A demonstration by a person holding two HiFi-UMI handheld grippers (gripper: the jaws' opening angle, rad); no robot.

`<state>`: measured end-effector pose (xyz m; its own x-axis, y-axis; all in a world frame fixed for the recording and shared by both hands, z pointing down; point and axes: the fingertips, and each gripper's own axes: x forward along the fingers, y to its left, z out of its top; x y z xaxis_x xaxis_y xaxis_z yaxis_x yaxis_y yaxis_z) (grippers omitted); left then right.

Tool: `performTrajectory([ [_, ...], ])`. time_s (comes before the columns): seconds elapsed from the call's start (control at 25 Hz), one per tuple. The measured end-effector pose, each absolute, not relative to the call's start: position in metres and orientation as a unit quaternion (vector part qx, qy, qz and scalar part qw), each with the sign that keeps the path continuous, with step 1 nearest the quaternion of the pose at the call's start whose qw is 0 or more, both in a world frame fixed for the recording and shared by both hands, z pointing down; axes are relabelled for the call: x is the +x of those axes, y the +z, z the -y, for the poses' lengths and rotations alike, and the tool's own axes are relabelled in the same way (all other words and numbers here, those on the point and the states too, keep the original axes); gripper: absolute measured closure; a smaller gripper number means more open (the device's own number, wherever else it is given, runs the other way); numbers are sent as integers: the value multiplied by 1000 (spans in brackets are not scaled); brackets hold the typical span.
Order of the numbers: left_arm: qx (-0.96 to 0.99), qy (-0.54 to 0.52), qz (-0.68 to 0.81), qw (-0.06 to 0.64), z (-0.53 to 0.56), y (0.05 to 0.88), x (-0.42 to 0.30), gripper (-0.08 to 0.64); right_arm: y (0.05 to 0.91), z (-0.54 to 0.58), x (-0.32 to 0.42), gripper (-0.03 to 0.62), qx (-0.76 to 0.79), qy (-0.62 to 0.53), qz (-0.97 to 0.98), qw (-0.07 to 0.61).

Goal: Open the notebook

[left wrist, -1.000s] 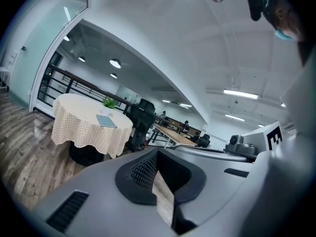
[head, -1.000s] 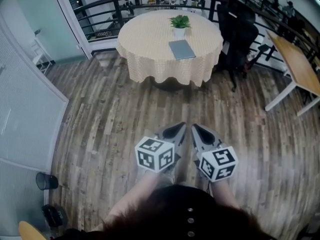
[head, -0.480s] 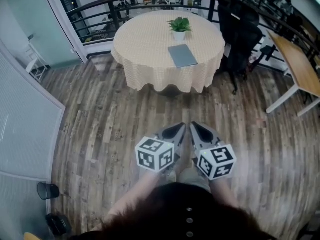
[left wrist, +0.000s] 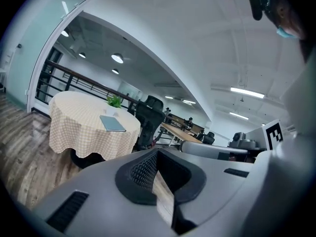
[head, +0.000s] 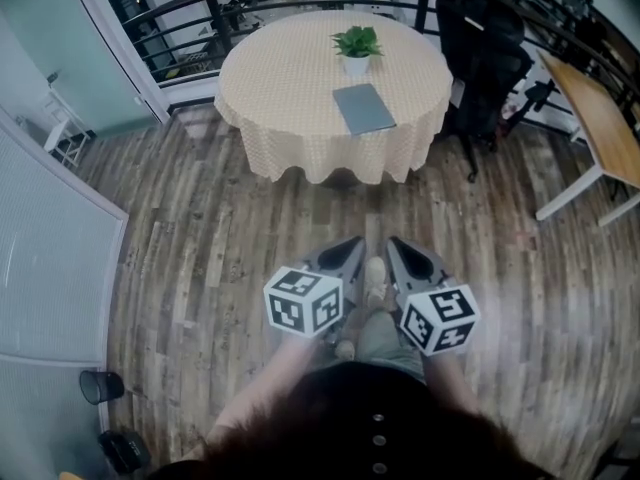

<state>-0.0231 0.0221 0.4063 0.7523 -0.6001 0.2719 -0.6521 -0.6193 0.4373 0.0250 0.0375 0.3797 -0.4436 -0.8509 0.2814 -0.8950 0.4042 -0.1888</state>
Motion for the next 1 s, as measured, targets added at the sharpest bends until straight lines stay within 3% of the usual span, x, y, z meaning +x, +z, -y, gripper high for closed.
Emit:
performTrajectory([
  [1.0, 879, 65, 393, 262, 182, 415, 13, 549, 393, 176, 52, 580, 467, 178, 860, 97],
])
